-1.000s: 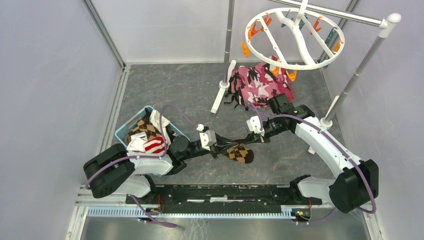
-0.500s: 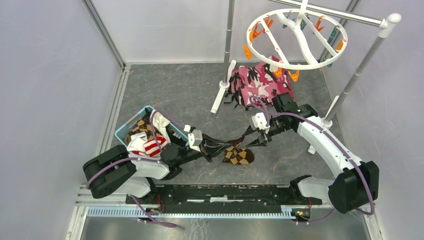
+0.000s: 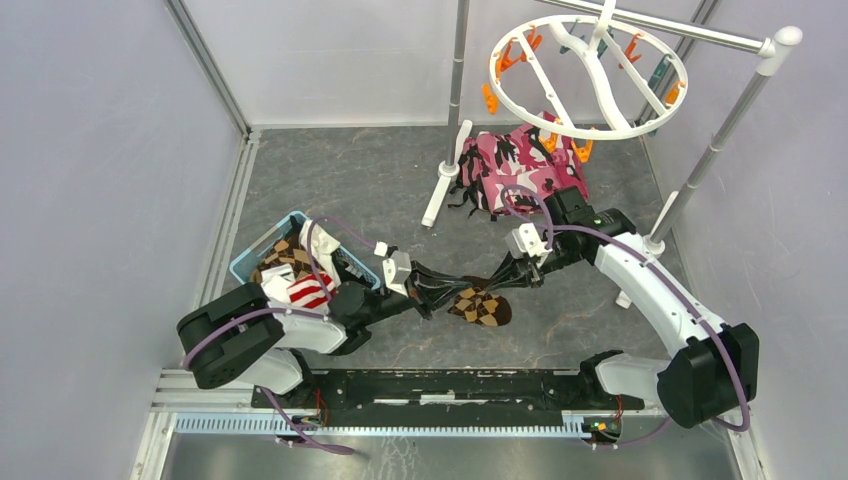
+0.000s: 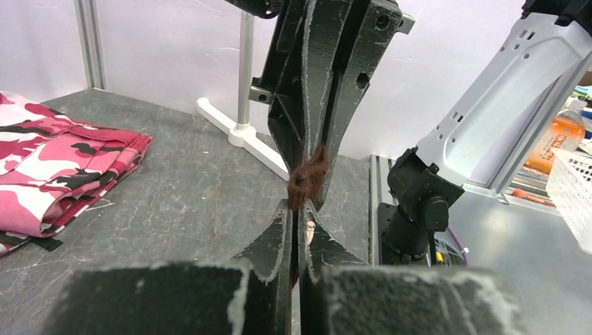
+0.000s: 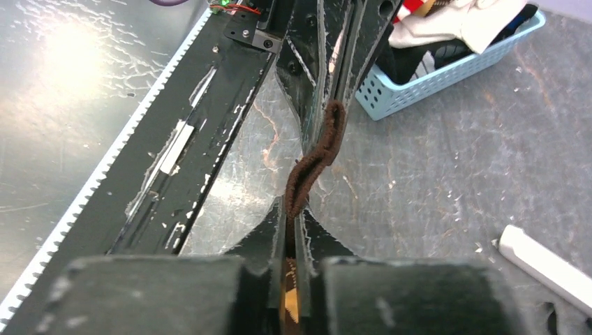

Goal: Clip the socks to the hanger
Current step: Pick up the sock from the bin.

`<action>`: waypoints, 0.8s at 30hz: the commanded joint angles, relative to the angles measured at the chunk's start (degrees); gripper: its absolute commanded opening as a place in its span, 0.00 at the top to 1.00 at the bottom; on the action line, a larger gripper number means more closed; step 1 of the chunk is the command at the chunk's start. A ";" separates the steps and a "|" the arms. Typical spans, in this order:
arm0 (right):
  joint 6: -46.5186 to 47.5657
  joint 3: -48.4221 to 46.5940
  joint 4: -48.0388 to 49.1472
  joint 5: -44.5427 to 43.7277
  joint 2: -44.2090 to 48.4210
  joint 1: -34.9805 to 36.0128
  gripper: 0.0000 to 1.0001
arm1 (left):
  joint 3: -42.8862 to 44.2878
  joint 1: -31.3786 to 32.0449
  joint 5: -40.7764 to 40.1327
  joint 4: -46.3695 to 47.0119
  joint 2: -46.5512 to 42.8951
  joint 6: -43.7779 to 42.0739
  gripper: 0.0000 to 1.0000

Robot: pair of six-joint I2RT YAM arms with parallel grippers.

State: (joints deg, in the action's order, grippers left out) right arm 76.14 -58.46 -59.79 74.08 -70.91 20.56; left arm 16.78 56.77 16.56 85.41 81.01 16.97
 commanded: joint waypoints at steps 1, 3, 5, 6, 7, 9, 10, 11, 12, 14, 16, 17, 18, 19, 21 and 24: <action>-0.91 -2.41 0.35 3.52 0.98 -0.11 1.00 | 1.69 0.36 -1.45 6.78 0.70 2.93 0.98; -2.08 -2.60 0.76 3.88 0.82 -0.18 1.00 | 1.31 0.36 -1.30 9.09 1.17 3.87 0.96; -2.80 -2.70 0.89 5.35 0.78 -0.75 1.00 | 0.64 0.35 -0.99 12.49 2.11 5.06 0.80; -3.14 -2.85 0.90 5.93 0.79 -0.97 1.00 | 0.27 0.36 -0.50 13.93 2.58 5.65 0.74; -3.38 -3.00 0.88 6.23 0.91 -1.12 1.00 | 0.42 0.36 0.31 14.07 2.85 5.88 0.70; -3.69 -3.10 1.05 6.29 1.20 -1.29 1.00 | 0.83 0.34 1.29 14.11 3.30 6.46 0.65; -4.01 -3.15 1.28 6.25 1.45 -1.38 1.00 | 1.04 0.35 1.75 14.14 3.42 6.64 0.63; -4.62 -2.90 1.82 6.33 1.63 -1.69 1.00 | 1.21 0.36 2.04 14.16 3.45 6.79 0.60; -5.20 -2.70 2.47 6.34 1.81 -1.88 1.00 | 1.38 0.31 2.35 14.13 3.32 6.85 0.59; -6.24 -2.35 3.42 6.05 1.79 -2.11 1.00 | 1.58 0.35 2.42 14.11 2.89 6.85 0.58; -6.35 -2.29 3.46 5.81 1.58 -2.17 1.00 | 1.83 0.36 2.50 14.10 2.28 6.84 0.58; -6.31 -2.36 3.44 5.74 1.44 -2.20 1.00 | 2.04 0.36 2.63 14.12 2.02 6.93 0.58; -6.32 -2.36 3.44 5.72 1.39 -2.19 1.00 | 2.30 0.36 2.83 14.17 1.78 7.04 0.58; -6.25 -2.32 3.45 5.72 1.39 -2.20 1.00 | 2.41 0.32 3.01 14.17 1.67 7.31 0.58; -6.13 -2.25 3.43 5.59 1.39 -2.19 1.00 | 2.63 0.34 3.08 14.17 1.56 7.61 0.58; -5.98 -2.19 3.45 5.37 1.48 -2.19 1.00 | 2.73 0.37 2.47 14.14 1.18 7.81 0.58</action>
State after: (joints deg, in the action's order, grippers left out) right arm 70.32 -59.16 -57.43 77.62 -70.32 18.61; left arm 17.85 56.77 18.57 85.86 83.83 22.46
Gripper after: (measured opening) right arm 0.019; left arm 0.421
